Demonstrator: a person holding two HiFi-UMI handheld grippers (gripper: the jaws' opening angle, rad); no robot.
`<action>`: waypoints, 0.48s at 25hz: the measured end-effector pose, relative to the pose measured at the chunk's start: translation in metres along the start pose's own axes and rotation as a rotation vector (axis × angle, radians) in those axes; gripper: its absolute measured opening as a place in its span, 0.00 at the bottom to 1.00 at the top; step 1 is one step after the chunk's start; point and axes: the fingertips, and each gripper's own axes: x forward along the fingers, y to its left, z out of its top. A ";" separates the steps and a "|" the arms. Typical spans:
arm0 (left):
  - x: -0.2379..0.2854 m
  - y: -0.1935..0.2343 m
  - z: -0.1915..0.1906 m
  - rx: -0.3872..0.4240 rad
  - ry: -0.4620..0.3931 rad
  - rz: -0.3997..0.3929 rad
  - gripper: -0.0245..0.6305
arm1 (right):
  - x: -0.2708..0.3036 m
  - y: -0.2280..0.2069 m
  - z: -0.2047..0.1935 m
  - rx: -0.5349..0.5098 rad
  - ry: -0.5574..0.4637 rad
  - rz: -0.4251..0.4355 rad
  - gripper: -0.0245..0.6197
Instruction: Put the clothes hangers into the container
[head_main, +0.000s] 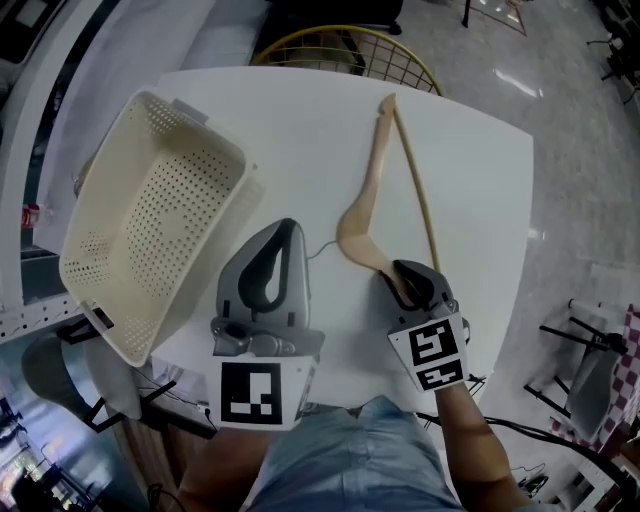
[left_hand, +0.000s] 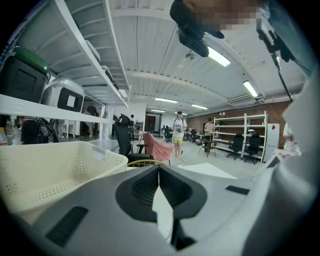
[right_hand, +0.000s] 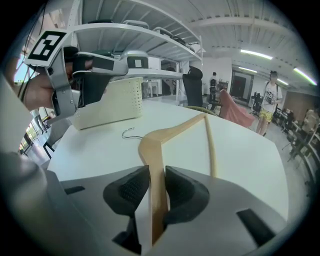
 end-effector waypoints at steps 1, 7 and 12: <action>-0.002 0.001 0.001 0.003 -0.002 0.005 0.06 | -0.001 0.000 0.001 -0.003 -0.003 -0.007 0.20; -0.017 0.002 0.010 0.030 -0.036 0.032 0.06 | -0.013 -0.004 0.021 0.030 -0.069 -0.016 0.19; -0.033 -0.010 0.026 0.053 -0.090 0.043 0.06 | -0.040 -0.010 0.049 0.000 -0.150 -0.037 0.19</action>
